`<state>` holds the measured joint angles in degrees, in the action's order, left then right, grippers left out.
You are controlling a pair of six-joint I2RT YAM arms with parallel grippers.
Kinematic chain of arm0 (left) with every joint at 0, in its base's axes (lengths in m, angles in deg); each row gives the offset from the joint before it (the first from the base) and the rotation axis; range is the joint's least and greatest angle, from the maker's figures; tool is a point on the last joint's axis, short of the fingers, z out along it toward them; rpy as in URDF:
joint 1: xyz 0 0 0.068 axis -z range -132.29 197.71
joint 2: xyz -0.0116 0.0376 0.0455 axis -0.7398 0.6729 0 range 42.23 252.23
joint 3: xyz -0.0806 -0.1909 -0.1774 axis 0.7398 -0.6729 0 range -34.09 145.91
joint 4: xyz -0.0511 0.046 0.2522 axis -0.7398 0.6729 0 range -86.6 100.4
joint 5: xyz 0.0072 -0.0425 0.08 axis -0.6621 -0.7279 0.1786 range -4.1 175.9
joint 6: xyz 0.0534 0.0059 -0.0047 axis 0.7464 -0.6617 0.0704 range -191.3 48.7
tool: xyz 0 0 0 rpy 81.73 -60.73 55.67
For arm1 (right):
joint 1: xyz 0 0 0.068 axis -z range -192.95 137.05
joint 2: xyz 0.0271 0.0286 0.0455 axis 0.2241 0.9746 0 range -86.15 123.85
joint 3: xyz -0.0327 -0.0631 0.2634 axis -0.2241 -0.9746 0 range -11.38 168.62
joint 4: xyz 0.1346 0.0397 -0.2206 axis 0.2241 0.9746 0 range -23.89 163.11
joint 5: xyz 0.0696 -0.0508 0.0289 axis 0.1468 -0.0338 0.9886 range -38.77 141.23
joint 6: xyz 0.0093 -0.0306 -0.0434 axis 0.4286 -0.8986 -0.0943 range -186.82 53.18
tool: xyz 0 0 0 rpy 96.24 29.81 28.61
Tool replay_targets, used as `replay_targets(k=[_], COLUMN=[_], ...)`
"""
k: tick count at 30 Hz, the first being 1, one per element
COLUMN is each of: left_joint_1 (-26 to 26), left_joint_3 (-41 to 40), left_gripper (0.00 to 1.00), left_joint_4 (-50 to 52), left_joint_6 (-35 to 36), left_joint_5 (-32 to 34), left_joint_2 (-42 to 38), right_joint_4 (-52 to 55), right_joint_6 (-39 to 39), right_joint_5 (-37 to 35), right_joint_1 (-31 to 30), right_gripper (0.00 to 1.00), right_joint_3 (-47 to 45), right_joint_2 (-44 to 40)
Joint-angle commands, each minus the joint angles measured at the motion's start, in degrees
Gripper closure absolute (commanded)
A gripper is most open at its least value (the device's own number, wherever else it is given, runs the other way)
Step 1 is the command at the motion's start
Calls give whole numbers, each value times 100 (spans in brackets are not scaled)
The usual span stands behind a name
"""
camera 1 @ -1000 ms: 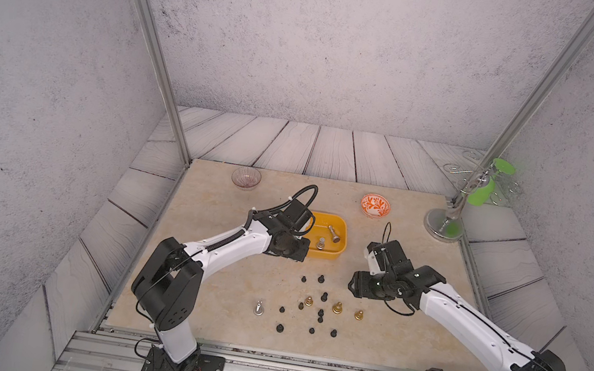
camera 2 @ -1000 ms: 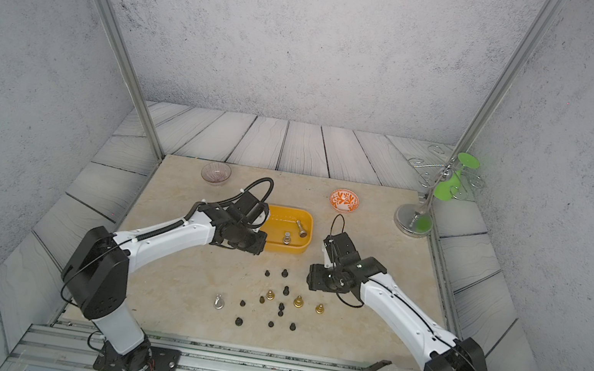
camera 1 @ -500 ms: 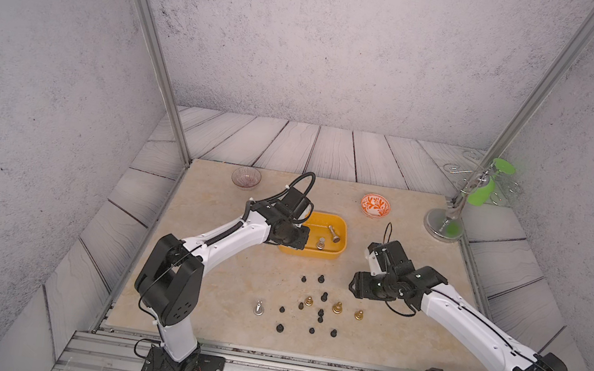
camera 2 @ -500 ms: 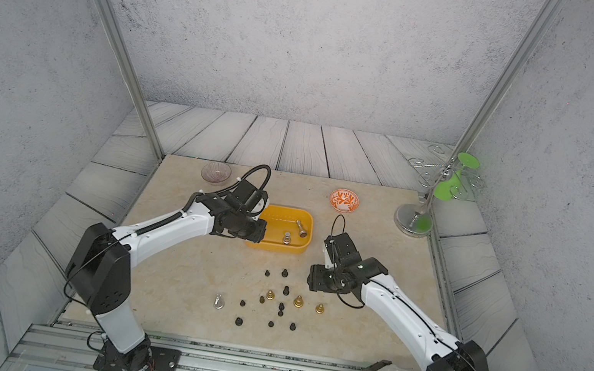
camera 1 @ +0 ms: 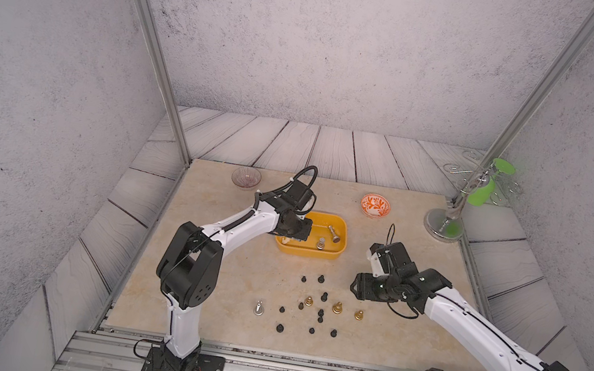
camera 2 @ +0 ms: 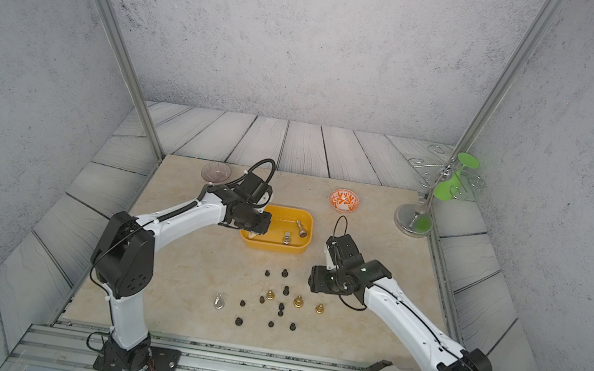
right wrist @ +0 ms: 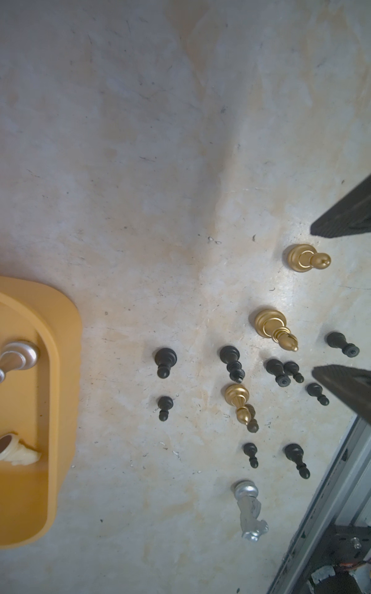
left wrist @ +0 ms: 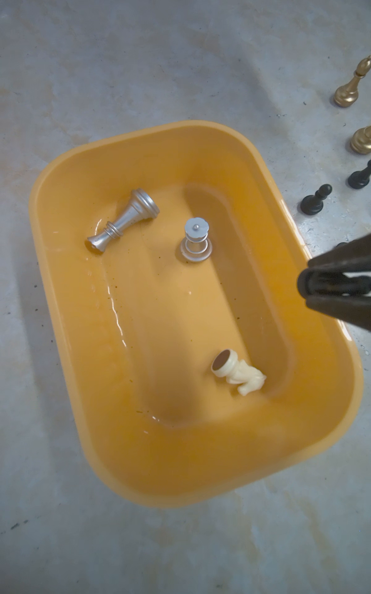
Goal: Put the chess pieces into the storage box
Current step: Place the chess piece in the storage box.
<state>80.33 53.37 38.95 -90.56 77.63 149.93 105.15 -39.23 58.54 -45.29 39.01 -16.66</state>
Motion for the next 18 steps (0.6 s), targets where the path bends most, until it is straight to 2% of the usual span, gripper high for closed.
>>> replay_targets(k=[1,18], left_joint_1=[-78,-242], left_joint_3=[240,876], left_gripper=[100,100], left_joint_4=[48,180], left_joint_6=[125,204], left_joint_5=[-69,-122], left_joint_2=[209,943], right_joint_4=[121,72], right_joint_6=[22,79], right_joint_5=[-98,-37], right_joint_1=[-16,-13], right_gripper=[36,36], right_joint_3=[-49,-266], right_joint_2=[-164,-450])
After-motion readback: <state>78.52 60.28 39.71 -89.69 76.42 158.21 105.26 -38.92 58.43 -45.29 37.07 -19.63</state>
